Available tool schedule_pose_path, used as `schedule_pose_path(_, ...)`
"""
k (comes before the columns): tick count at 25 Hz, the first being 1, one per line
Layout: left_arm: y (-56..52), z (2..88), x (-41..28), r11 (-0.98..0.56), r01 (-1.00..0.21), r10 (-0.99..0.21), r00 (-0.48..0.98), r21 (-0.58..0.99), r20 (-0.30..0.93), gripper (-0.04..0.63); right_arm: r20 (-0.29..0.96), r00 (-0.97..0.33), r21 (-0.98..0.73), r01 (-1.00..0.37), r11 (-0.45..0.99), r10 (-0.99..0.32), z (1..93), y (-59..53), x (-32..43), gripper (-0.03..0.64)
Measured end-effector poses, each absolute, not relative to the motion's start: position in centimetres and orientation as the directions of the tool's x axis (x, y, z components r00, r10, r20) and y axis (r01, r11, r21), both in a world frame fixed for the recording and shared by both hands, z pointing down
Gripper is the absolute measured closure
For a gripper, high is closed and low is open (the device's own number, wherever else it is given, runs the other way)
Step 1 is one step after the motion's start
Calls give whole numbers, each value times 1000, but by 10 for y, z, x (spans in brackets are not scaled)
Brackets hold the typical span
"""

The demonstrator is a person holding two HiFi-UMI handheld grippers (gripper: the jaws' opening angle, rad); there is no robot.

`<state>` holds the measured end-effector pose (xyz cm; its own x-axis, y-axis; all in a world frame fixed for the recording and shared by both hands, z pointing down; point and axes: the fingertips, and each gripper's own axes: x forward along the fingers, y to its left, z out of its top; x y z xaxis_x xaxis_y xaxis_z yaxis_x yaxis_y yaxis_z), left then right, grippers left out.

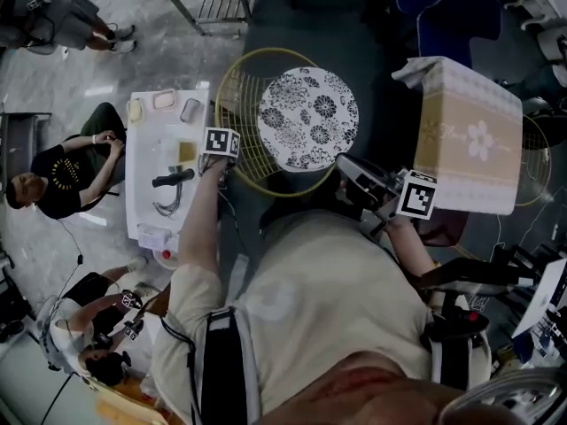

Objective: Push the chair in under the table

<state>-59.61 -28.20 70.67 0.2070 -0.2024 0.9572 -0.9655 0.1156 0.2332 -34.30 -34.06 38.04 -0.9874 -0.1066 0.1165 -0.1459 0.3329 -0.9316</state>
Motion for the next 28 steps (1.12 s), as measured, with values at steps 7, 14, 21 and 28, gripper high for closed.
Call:
schedule_pose_path(7,-288,702,-597,73,-974,-197,196,214,961,537,131,-987,-933,-153,324,-90,382,-336,-345,606)
schedule_pose_path(14,-292,698,-600,41,-978,-189,193,204,963,537,131,-985,-939,-158,306,-110,382,-332,-343,606)
schedule_pose_path(21,-281,704,-608,20,-981,-200,184,192,962,532,133,-988,-932,-151,330,-77,389,-321,-359,607)
schedule_pose_path(28,-287,707,-608,12,-982,-198,180,186,964,531,146,-986,-934,-166,316,-87,393,-317,-356,606)
